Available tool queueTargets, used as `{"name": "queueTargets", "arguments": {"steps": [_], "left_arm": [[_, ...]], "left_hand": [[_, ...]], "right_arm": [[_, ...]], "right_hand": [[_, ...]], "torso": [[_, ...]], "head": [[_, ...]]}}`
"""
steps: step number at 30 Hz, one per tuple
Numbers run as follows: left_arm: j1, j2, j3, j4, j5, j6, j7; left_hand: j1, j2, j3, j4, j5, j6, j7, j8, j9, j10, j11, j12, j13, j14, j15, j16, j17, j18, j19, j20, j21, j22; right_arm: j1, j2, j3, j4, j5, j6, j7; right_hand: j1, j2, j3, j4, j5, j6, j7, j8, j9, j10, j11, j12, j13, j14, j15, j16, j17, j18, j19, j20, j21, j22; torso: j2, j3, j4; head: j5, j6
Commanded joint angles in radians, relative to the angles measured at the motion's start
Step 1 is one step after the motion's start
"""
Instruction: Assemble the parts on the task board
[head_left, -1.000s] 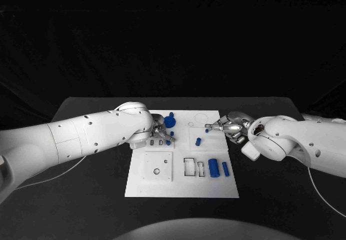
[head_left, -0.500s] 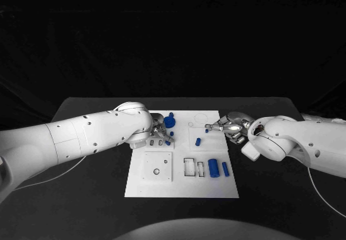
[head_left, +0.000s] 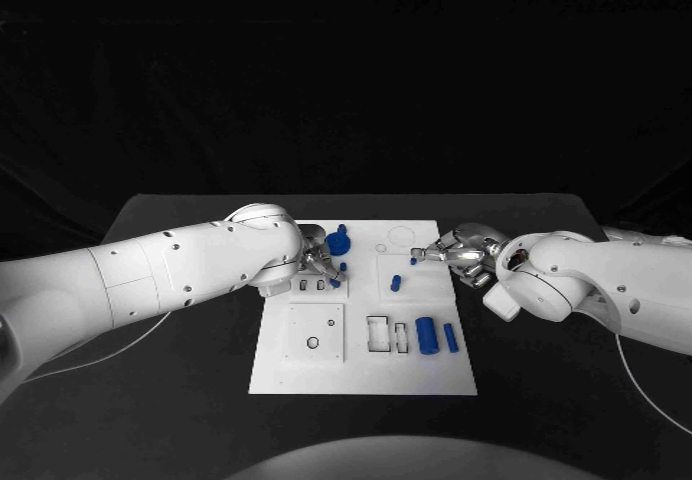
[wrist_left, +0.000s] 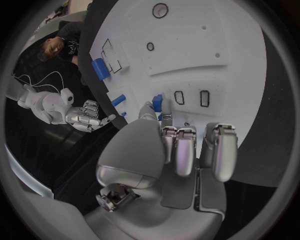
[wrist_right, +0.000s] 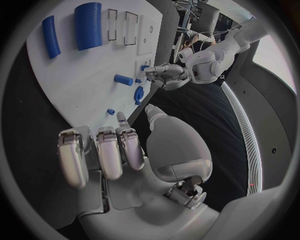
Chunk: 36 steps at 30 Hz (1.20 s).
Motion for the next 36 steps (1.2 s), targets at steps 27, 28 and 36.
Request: {"name": "queueTargets", "arguments": {"steps": [27, 28, 36], "left_arm": [[0.065, -0.068, 0.004, 0.069, -0.001, 0.081, -0.075], [0.066, -0.069, 0.004, 0.069, -0.001, 0.087, -0.080], [0.070, -0.072, 0.004, 0.068, -0.009, 0.146, -0.136]], "left_hand": [[0.067, 0.033, 0.022, 0.004, 0.009, 0.022, -0.005, -0.003, 0.007, 0.162, -0.056, -0.002, 0.072, 0.102, -0.008, 0.003, 0.263, -0.007, 0.105, -0.003, 0.002, 0.263], [0.067, 0.033, 0.022, 0.004, 0.009, 0.022, -0.005, -0.003, 0.007, 0.162, -0.056, -0.002, 0.072, 0.102, -0.008, 0.003, 0.263, -0.007, 0.105, -0.003, 0.002, 0.263], [0.068, 0.032, 0.023, 0.004, 0.009, 0.023, -0.005, -0.003, 0.007, 0.162, -0.056, -0.002, 0.072, 0.102, -0.008, 0.003, 0.263, -0.007, 0.105, -0.003, 0.002, 0.263]], "right_arm": [[-0.012, 0.006, 0.000, -0.015, -0.009, 0.013, -0.002], [-0.012, 0.006, 0.000, -0.015, -0.009, 0.013, -0.002], [-0.013, 0.008, 0.000, -0.016, -0.009, 0.012, -0.001]], "right_hand": [[-0.004, 0.001, -0.005, 0.004, 0.007, -0.006, 0.004, 0.005, 0.001, 0.103, 0.010, 0.004, 0.263, 0.108, 0.009, 0.004, 0.264, -0.014, 0.103, 0.007, 0.004, 0.263], [-0.004, 0.001, -0.005, 0.004, 0.007, -0.006, 0.004, 0.005, 0.001, 0.103, 0.010, 0.004, 0.263, 0.108, 0.009, 0.004, 0.264, -0.014, 0.103, 0.007, 0.004, 0.263], [-0.004, 0.001, -0.005, 0.004, 0.007, -0.006, 0.004, 0.005, 0.001, 0.103, 0.010, 0.004, 0.263, 0.108, 0.009, 0.004, 0.264, -0.014, 0.103, 0.007, 0.004, 0.263]], "torso": [[0.000, 0.0015, 0.0006], [0.000, 0.0014, 0.0008], [0.000, 0.0001, -0.0003]], "head": [[0.007, -0.010], [0.008, -0.010], [0.012, -0.014]]}}
